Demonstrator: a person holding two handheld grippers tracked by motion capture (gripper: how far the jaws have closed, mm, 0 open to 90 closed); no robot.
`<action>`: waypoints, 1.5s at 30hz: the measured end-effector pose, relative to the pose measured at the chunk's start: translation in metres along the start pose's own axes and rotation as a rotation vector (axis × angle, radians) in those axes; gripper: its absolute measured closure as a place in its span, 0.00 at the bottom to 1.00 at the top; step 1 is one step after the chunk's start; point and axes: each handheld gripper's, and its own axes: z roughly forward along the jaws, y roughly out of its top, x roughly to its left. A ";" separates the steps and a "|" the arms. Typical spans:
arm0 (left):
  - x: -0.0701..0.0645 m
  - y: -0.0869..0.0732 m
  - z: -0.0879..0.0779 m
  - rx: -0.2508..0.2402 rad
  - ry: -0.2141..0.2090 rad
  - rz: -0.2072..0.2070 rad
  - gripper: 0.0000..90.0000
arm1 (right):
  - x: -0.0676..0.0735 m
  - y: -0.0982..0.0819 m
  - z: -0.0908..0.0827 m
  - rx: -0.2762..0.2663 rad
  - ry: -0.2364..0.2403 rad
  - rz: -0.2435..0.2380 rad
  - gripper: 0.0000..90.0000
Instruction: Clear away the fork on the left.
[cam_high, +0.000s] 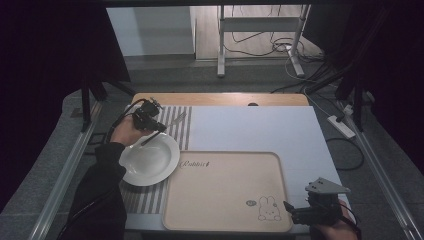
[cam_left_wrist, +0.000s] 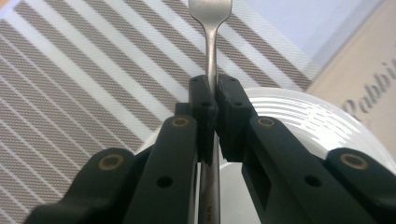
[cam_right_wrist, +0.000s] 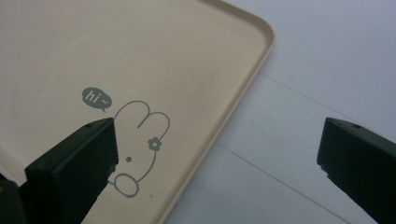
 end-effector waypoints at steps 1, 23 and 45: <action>-0.005 -0.001 0.000 -0.002 -0.003 0.002 0.95 | 0.000 0.000 0.000 0.000 0.000 0.000 0.00; -0.071 -0.017 0.008 0.002 -0.039 0.021 0.95 | 0.001 0.000 0.000 0.000 0.002 -0.005 0.00; -0.137 -0.040 0.009 -0.030 -0.089 0.030 0.95 | 0.001 0.000 -0.001 -0.002 0.000 -0.010 0.00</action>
